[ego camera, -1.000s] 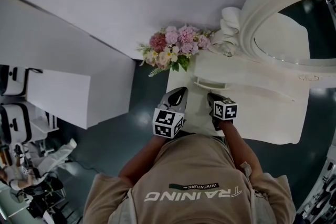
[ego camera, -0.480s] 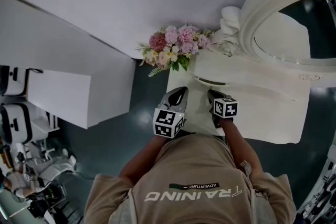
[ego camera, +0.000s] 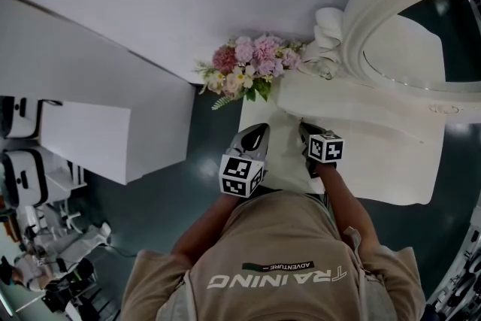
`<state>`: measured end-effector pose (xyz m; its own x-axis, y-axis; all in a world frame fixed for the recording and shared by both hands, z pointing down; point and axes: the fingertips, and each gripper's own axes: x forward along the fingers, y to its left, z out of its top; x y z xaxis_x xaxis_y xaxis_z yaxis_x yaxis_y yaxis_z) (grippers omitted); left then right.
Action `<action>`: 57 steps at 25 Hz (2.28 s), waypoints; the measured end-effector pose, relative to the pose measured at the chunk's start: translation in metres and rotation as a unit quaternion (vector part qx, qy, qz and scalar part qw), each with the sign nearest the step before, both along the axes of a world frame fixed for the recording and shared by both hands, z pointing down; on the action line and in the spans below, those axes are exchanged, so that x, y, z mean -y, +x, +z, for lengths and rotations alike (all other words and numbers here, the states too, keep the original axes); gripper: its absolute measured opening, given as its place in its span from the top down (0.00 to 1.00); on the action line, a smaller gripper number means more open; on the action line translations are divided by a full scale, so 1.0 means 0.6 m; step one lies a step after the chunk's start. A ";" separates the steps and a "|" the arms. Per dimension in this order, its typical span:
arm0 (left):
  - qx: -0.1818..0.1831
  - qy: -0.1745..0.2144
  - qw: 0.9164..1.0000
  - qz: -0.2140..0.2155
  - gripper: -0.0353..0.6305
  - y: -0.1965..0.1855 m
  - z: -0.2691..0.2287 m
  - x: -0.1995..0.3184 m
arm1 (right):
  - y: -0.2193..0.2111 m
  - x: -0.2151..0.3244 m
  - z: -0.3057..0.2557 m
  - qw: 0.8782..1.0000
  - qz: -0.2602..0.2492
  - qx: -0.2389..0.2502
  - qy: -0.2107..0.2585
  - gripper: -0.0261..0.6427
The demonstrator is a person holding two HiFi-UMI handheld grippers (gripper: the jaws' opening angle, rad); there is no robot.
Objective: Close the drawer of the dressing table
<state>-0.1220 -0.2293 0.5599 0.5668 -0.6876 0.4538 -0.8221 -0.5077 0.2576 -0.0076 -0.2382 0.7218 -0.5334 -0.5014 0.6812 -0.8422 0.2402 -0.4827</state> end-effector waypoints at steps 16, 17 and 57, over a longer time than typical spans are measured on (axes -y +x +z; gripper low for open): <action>0.003 0.002 1.000 0.005 0.92 -0.004 -0.003 -0.005 | 0.018 0.030 -0.005 0.999 0.007 -0.022 0.034 0.96; 0.003 0.004 1.000 0.007 0.92 -0.004 -0.004 -0.006 | 0.021 0.031 -0.009 0.999 0.009 -0.024 0.038 0.96; -0.023 0.115 0.992 0.043 0.92 0.083 -0.162 -0.036 | 0.092 -0.106 -0.427 0.944 -0.030 -0.054 0.325 0.96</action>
